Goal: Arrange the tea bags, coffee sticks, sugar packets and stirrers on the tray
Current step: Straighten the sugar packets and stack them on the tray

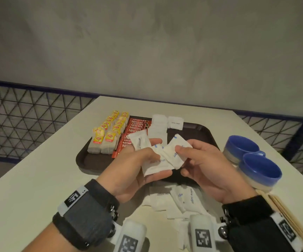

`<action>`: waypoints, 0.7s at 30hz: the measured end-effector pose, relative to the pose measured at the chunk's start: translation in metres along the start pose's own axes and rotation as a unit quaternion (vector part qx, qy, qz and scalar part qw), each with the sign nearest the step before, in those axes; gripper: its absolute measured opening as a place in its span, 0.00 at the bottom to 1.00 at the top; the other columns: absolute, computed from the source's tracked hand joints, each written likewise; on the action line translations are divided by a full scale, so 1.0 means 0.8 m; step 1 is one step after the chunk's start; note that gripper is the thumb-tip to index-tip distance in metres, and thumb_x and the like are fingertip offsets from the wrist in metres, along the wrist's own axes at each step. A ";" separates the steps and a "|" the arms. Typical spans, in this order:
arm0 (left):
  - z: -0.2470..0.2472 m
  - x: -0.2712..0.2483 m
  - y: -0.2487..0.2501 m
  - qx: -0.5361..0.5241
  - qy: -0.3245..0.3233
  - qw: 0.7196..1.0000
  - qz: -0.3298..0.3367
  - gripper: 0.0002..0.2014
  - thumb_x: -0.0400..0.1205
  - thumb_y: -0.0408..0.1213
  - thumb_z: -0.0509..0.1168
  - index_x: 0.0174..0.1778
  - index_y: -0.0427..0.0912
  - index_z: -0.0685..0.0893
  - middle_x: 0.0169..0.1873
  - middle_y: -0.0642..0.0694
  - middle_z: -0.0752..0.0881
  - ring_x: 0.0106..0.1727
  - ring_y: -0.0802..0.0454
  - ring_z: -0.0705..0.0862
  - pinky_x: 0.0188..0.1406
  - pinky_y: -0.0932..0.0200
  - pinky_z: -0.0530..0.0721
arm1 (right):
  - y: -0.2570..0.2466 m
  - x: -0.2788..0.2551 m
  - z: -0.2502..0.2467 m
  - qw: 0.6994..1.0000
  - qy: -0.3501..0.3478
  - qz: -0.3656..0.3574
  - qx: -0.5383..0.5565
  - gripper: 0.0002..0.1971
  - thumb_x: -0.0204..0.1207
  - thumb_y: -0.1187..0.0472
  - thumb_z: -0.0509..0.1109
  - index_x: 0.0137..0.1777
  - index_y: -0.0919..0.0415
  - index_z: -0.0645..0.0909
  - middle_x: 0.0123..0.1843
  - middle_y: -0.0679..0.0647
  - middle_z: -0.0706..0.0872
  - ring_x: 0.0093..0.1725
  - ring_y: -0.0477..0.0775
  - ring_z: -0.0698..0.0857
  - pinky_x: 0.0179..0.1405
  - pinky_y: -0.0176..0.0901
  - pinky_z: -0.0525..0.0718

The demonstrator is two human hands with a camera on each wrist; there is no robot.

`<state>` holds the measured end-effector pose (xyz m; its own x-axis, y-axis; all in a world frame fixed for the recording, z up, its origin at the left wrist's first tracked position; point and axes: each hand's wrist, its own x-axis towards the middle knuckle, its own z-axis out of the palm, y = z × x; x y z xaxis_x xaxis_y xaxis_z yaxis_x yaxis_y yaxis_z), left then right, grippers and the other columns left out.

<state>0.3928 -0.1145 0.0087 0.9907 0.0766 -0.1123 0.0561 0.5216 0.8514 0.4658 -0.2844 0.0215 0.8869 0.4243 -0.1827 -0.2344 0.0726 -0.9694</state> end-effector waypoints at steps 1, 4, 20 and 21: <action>-0.001 0.000 0.001 -0.025 -0.010 1.000 -0.008 0.20 0.85 0.19 0.56 0.68 0.38 0.83 0.57 0.36 0.92 0.55 0.36 0.93 0.44 0.47 0.94 | 0.001 0.000 -0.002 1.000 0.006 0.000 0.020 0.13 0.80 0.67 0.74 0.59 0.76 0.83 0.53 0.72 0.90 0.43 0.58 0.79 0.33 0.44 0.76; -0.001 0.000 0.002 -0.045 -0.027 0.999 -0.005 0.20 0.86 0.19 0.55 0.71 0.38 0.81 0.60 0.35 0.91 0.58 0.35 0.91 0.52 0.43 0.92 | 0.001 -0.003 -0.008 0.998 0.000 -0.001 0.067 0.16 0.79 0.66 0.74 0.63 0.75 0.83 0.60 0.71 0.90 0.48 0.59 0.81 0.38 0.44 0.79; 0.001 0.002 -0.011 0.004 0.004 0.996 0.093 0.20 0.78 0.26 0.70 0.67 0.36 0.86 0.60 0.38 0.91 0.62 0.40 0.91 0.57 0.48 0.89 | 0.020 -0.011 0.012 0.997 -0.047 -0.035 0.057 0.12 0.78 0.69 0.75 0.61 0.68 0.87 0.52 0.65 0.94 0.47 0.58 0.89 0.40 0.39 0.89; 0.002 0.001 -0.011 0.007 0.004 0.996 0.093 0.19 0.79 0.26 0.69 0.67 0.37 0.86 0.60 0.39 0.92 0.61 0.41 0.91 0.56 0.48 0.89 | 0.021 -0.011 0.012 0.997 -0.037 -0.041 0.051 0.11 0.78 0.69 0.75 0.59 0.68 0.87 0.52 0.65 0.94 0.46 0.58 0.89 0.40 0.40 0.89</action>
<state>0.3935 -0.1205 0.0020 0.9830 0.1781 0.0438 -0.1265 0.4858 0.8649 0.4505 -0.2780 0.0088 0.8734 0.4791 -0.0869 -0.2048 0.1995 -0.9583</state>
